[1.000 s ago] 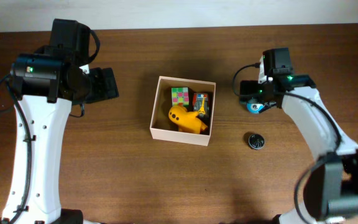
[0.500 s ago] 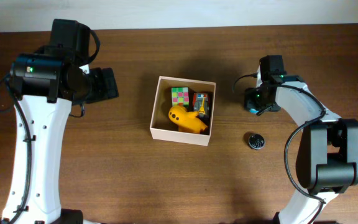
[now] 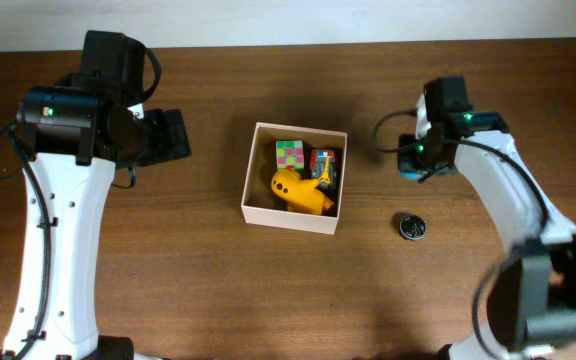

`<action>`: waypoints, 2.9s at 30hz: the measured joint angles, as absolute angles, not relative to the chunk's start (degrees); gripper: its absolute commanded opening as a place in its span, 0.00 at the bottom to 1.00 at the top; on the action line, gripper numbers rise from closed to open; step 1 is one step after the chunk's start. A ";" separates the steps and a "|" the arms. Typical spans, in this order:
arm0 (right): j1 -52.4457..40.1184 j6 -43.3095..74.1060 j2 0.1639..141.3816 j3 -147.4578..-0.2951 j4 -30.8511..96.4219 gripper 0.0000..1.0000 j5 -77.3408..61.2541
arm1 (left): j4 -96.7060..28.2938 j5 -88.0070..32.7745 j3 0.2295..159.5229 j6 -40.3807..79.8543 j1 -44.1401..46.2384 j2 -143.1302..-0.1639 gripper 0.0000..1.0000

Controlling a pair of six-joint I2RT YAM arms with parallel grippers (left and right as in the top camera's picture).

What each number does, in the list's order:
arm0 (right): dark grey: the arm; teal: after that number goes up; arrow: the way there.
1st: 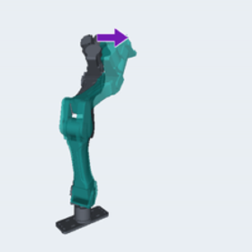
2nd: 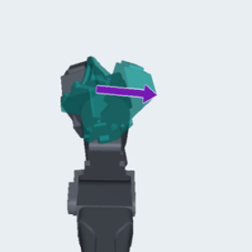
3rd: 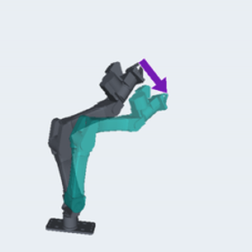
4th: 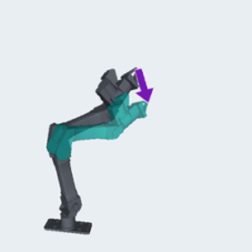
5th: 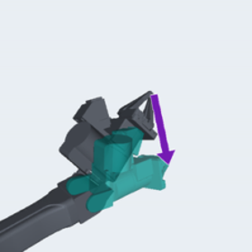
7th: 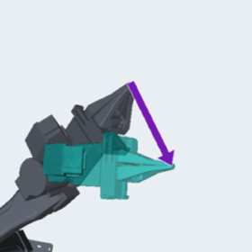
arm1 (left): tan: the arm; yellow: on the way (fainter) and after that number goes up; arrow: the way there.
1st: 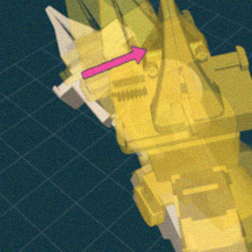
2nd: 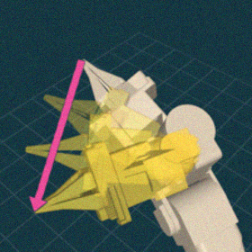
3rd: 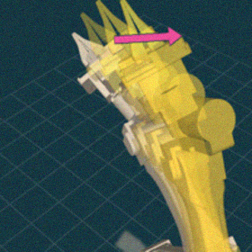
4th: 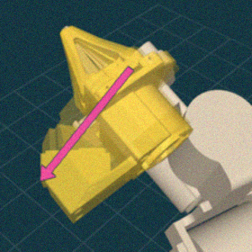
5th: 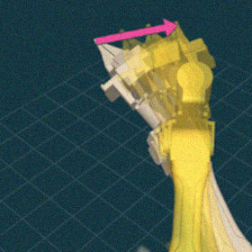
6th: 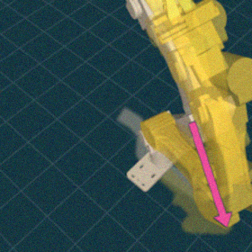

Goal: Pack container
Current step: 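Grasp the blue face ball with the right gripper, then lower the blue ball into the box and release it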

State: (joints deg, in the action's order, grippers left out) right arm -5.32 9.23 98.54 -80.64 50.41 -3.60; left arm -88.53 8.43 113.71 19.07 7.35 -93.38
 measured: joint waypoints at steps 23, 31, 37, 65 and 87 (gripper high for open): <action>-26.41 13.54 108.95 -84.75 31.33 0.31 -7.14 | -88.55 8.43 113.71 19.05 7.35 -93.38 0.99; -26.39 13.54 113.34 -84.75 30.11 0.31 -5.45 | -88.55 8.45 113.71 19.07 7.35 -93.38 0.99; -26.41 13.54 114.08 -85.23 30.46 0.31 -5.10 | -88.55 8.45 113.71 19.07 7.35 -93.38 0.99; -26.26 3.64 115.68 -87.66 33.15 0.38 -15.64 | -88.55 8.43 113.71 19.07 7.35 -93.38 0.99; -26.41 6.11 115.68 -92.12 44.10 0.99 -3.97 | -88.55 8.43 113.71 19.07 7.35 -93.38 0.99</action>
State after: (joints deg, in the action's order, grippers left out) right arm -26.41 6.11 115.68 -92.12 44.10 -3.97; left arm -88.55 8.43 113.71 19.07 7.35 -93.38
